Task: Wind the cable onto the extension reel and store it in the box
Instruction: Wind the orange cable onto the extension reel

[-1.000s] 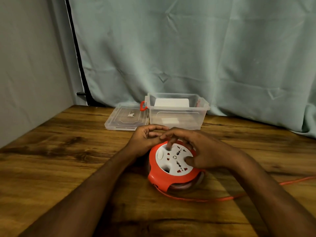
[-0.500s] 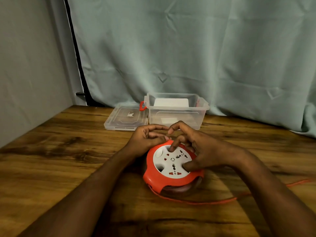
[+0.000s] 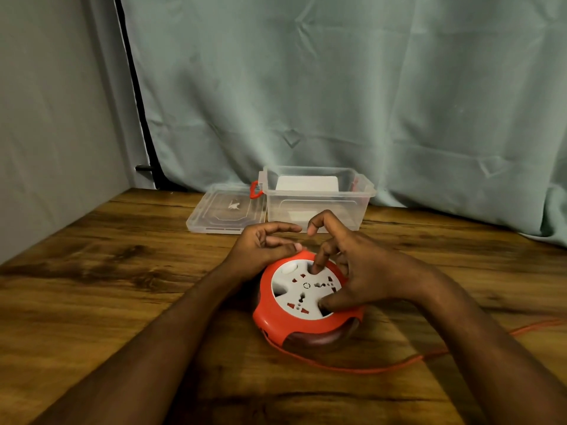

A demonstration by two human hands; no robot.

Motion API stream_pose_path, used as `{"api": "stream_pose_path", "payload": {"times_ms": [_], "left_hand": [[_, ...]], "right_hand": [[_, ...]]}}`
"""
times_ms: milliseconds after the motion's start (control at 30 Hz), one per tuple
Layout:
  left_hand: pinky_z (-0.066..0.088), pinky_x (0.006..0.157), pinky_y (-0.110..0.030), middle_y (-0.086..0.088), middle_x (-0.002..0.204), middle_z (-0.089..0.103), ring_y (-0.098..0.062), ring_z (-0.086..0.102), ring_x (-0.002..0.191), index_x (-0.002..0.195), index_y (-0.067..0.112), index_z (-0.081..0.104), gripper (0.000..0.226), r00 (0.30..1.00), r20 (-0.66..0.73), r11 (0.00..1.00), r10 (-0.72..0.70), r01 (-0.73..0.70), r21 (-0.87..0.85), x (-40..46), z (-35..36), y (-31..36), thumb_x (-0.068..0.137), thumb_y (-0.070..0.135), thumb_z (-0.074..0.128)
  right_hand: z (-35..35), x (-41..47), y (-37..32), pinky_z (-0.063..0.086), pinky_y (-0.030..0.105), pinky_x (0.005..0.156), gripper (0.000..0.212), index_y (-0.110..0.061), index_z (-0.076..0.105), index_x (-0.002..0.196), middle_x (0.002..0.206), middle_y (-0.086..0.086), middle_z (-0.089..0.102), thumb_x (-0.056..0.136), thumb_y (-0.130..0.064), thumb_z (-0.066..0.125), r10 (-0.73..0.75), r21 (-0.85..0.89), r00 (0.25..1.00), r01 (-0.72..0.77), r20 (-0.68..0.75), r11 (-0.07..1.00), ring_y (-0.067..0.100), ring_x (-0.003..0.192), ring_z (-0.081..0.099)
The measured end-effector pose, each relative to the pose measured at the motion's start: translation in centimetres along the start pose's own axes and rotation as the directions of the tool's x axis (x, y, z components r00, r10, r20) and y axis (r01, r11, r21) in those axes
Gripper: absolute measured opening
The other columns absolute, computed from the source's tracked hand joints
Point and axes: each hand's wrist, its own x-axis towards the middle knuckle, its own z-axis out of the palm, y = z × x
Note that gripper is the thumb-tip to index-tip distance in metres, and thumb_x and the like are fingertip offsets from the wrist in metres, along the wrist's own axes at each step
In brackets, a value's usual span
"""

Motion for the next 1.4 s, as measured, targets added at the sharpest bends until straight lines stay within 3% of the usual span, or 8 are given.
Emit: {"api": "stream_pose_path", "payload": {"times_ms": [167,367,633,767,1100,1200,1333,1400], "left_hand": [[0.063,0.07,-0.036,-0.017,0.097,0.078,-0.032,0.076,0.086,0.122,0.014,0.067,0.039,1.0,-0.02,1.0,0.007,-0.007,0.011,0.1,0.0,-0.1,0.085,0.008,0.075],[0.062,0.08,-0.043,-0.017,0.099,0.078,-0.035,0.076,0.091,0.117,0.009,0.07,0.033,0.998,-0.058,1.0,0.016,-0.017,-0.005,0.3,0.1,-0.5,0.085,0.006,0.076],[0.061,0.076,-0.033,-0.014,0.097,0.078,-0.029,0.076,0.09,0.107,0.005,0.075,0.021,0.981,-0.186,0.998,0.061,-0.06,0.013,0.4,0.2,-0.8,0.085,0.006,0.075],[0.061,0.081,-0.034,-0.01,0.096,0.077,-0.025,0.074,0.091,0.101,0.006,0.077,0.014,0.968,-0.237,0.992,0.082,-0.056,0.113,0.6,0.7,-1.2,0.09,0.006,0.07],[0.062,0.081,-0.036,-0.005,0.095,0.078,-0.021,0.074,0.091,0.097,0.006,0.078,0.011,0.958,-0.26,0.982,0.117,-0.073,0.174,0.6,0.9,-1.4,0.09,0.007,0.07],[0.063,0.078,-0.036,-0.005,0.094,0.077,-0.021,0.075,0.089,0.098,0.006,0.077,0.011,0.958,-0.258,0.982,0.125,-0.081,0.173,0.4,1.2,-1.1,0.091,0.006,0.069],[0.063,0.074,-0.034,-0.006,0.092,0.077,-0.021,0.075,0.085,0.097,0.005,0.077,0.011,0.948,-0.278,0.979,0.153,-0.107,0.175,0.1,1.3,-0.9,0.091,0.005,0.068],[0.063,0.073,-0.033,-0.007,0.093,0.077,-0.02,0.075,0.084,0.098,0.005,0.076,0.011,0.943,-0.29,0.977,0.162,-0.112,0.181,0.1,1.3,-0.9,0.091,0.005,0.068]], "right_hand": [[0.1,-0.1,-0.4,0.059,0.037,0.093,0.089,-0.047,0.028,0.124,0.106,-0.015,0.07,0.066,-0.038,0.095,-0.018,-0.063,1.0,0.017,-0.016,0.998,0.009,0.111,0.062],[0.3,-0.1,-0.7,0.062,0.04,0.081,0.083,-0.042,0.031,0.118,0.102,-0.015,0.07,0.064,-0.052,0.092,-0.032,-0.173,0.999,0.024,-0.044,0.985,0.011,0.102,0.065],[0.7,0.2,-0.4,0.06,0.036,0.065,0.078,-0.039,0.034,0.108,0.086,-0.012,0.068,0.058,-0.058,0.091,-0.026,-0.214,0.99,-0.005,-0.142,0.977,0.006,0.081,0.066],[1.1,0.4,-0.2,0.043,0.03,0.056,0.067,-0.038,0.039,0.099,0.075,-0.013,0.06,0.058,-0.072,0.08,0.028,-0.309,0.978,-0.092,-0.205,0.947,0.005,0.072,0.057],[2.7,1.1,-1.0,0.037,0.029,0.063,0.053,-0.026,0.046,0.062,0.073,-0.012,0.059,0.07,-0.071,0.073,0.109,-0.291,0.938,-0.211,-0.329,0.933,0.009,0.077,0.055],[3.2,1.5,-1.4,0.035,0.023,0.061,0.048,-0.026,0.06,0.066,0.082,-0.012,0.062,0.072,-0.072,0.072,0.19,-0.257,0.912,-0.294,-0.362,0.921,0.011,0.086,0.06],[4.0,2.0,-2.0,0.055,0.028,0.082,0.052,-0.021,0.076,0.103,0.116,-0.003,0.072,0.082,-0.068,0.069,0.266,-0.221,0.887,-0.366,-0.378,0.904,0.017,0.103,0.068],[3.9,1.8,-2.3,0.053,0.029,0.08,0.039,-0.026,0.074,0.092,0.109,-0.005,0.072,0.083,-0.063,0.07,0.232,-0.227,0.893,-0.335,-0.385,0.914,0.017,0.101,0.067]]}}
